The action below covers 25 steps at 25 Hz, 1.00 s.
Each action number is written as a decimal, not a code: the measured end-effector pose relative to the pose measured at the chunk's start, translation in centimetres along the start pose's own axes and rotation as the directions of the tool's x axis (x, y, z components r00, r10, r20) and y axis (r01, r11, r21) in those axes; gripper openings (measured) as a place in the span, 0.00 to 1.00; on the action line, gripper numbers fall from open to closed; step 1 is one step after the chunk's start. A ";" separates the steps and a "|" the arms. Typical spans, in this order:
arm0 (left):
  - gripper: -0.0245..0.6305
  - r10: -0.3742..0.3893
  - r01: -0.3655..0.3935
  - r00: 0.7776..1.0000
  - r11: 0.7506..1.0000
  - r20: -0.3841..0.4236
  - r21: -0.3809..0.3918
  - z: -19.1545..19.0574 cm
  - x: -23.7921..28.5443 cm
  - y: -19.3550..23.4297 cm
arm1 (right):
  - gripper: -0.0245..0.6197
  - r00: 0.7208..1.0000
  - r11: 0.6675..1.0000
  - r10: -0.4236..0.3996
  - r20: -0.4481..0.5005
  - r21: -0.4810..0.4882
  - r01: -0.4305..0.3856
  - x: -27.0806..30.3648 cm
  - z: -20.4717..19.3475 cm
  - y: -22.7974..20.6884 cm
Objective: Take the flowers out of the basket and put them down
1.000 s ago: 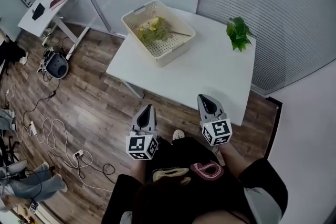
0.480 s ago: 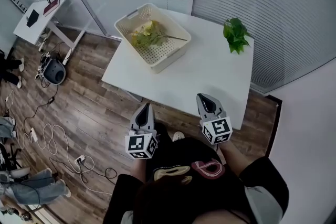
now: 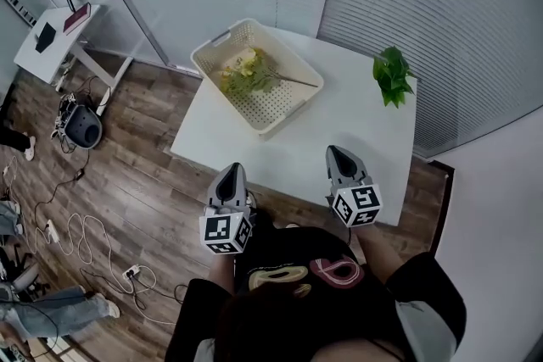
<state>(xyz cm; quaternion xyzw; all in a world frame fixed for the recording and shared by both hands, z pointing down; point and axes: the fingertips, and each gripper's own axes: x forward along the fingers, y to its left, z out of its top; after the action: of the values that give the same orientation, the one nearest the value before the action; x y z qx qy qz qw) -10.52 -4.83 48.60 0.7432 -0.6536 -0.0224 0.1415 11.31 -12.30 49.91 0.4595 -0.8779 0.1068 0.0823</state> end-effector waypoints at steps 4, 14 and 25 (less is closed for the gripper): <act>0.06 -0.014 0.014 1.000 1.000 -0.019 0.001 0.5 2.0 2.7 | 0.05 0.999 0.999 -0.041 -0.002 0.007 0.041 2.0 0.7 0.0; 0.06 -0.103 0.105 0.994 0.994 -0.047 0.027 2.4 6.6 6.9 | 0.05 0.983 0.985 -0.171 -0.061 -0.002 0.171 6.5 1.9 -0.6; 0.06 -0.228 0.232 0.970 0.971 -0.081 0.052 3.9 9.6 9.8 | 0.14 0.956 0.961 -0.276 -0.100 -0.051 0.272 10.0 4.4 -2.3</act>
<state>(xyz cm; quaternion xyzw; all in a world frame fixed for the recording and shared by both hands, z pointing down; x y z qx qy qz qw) -19.46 -15.99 48.63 0.8181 -0.5578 0.0091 0.1396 7.40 -22.59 48.38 0.5688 -0.8020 0.1024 0.1511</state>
